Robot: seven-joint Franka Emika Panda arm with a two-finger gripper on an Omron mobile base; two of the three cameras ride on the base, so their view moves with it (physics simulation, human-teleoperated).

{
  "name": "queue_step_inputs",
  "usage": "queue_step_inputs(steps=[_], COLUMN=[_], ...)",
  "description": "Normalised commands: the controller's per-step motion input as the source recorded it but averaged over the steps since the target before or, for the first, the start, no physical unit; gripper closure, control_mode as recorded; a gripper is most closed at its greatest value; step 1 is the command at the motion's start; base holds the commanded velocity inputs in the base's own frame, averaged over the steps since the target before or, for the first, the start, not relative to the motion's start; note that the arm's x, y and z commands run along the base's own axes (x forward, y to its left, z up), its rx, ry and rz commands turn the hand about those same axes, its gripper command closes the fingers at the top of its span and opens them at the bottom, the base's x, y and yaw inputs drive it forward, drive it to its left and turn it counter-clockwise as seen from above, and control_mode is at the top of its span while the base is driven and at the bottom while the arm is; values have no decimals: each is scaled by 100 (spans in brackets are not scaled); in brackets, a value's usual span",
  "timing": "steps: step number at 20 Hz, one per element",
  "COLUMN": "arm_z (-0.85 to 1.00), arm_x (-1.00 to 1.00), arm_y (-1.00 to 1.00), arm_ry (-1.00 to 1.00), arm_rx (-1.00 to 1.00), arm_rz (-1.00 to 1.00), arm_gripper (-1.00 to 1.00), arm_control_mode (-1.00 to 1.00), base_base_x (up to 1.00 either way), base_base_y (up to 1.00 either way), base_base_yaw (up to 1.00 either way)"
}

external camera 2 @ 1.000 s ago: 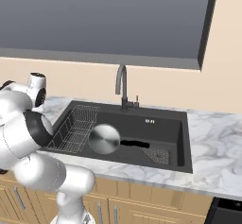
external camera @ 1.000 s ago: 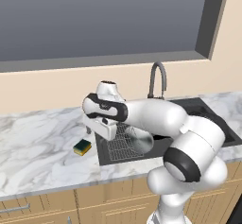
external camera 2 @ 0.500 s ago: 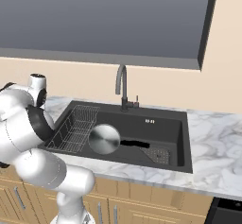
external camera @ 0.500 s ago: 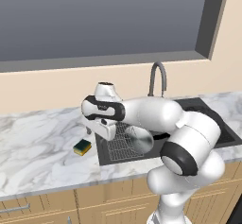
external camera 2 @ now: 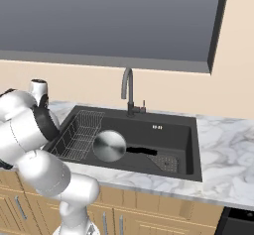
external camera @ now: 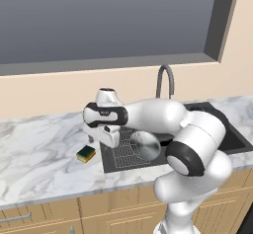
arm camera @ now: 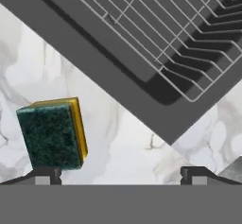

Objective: Pick the pan and sponge and place them into the sink. Then turn on the water.

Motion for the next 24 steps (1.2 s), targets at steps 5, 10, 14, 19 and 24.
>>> queue_step_inputs(steps=[5,10,14,19,24], arm_z=[-7,-6,-15,-20,-19], arm_x=[0,0,0,5,19], arm_y=[21,26,20,2,0], arm_ry=[0,0,0,-2,-4], arm_rx=[0,0,0,-5,-9], arm_rz=[2,0,0,1,1], arm_gripper=[-100,-100,-100,-100,-100], arm_control_mode=[-100,-100,-100,-100,-100], base_base_x=[0,0,0,0,0], base_base_y=[0,0,0,0,0], base_base_yaw=[0,0,0,0,0])
